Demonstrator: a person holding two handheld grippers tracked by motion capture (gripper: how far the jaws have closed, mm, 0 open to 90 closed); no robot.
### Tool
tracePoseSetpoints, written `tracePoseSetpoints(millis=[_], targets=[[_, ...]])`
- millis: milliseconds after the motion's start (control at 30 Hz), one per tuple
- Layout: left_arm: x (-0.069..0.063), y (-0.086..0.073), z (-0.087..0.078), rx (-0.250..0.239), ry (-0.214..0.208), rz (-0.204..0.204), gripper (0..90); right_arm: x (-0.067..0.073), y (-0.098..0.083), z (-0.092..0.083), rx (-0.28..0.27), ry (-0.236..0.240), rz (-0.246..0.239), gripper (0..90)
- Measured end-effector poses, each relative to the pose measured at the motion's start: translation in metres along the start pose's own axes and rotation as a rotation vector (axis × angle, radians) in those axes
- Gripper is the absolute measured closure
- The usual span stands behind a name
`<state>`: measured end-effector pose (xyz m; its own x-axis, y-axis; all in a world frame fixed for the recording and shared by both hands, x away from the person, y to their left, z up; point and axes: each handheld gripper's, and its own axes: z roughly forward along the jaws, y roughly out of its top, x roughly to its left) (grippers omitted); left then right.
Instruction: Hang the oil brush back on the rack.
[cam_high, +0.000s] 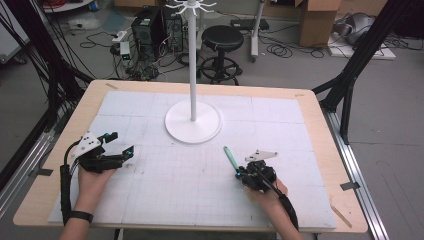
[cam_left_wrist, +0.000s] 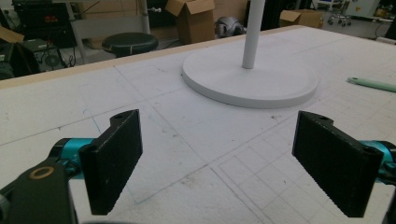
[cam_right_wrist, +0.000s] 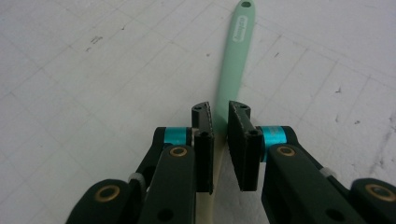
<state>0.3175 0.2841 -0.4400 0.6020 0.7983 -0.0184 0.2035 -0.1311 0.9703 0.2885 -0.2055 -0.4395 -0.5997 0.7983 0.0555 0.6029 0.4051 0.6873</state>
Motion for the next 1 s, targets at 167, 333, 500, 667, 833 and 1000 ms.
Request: tracePoseSetpoints(millis=[167, 333, 500, 667, 833, 1000], targets=[[0.0, 0.0, 0.001, 0.0, -0.004, 0.0, 16.8, -0.005, -0.001, -0.001, -0.013, 0.002, -0.012, 82.7], [0.0, 0.0, 0.0, -0.001, -0.004, -0.001, 16.8, -0.009, 0.0, -0.005, -0.043, 0.024, -0.003, 82.6], [0.0, 0.0, 0.0, -0.001, -0.004, -0.002, 16.8, -0.016, 0.0, -0.009, -0.084, 0.045, 0.028, 82.6], [0.0, 0.0, 0.0, -0.003, -0.005, -0.002, 16.8, -0.024, 0.002, -0.016, -0.144, 0.069, 0.051, 82.6], [0.0, 0.0, 0.0, -0.004, -0.007, -0.003, 16.8, -0.032, 0.008, -0.026, -0.22, 0.094, 0.04, 82.5], [0.0, 0.001, -0.001, -0.008, -0.003, -0.003, 16.8, -0.046, 0.02, -0.041, -0.323, 0.105, 0.042, 82.5]])
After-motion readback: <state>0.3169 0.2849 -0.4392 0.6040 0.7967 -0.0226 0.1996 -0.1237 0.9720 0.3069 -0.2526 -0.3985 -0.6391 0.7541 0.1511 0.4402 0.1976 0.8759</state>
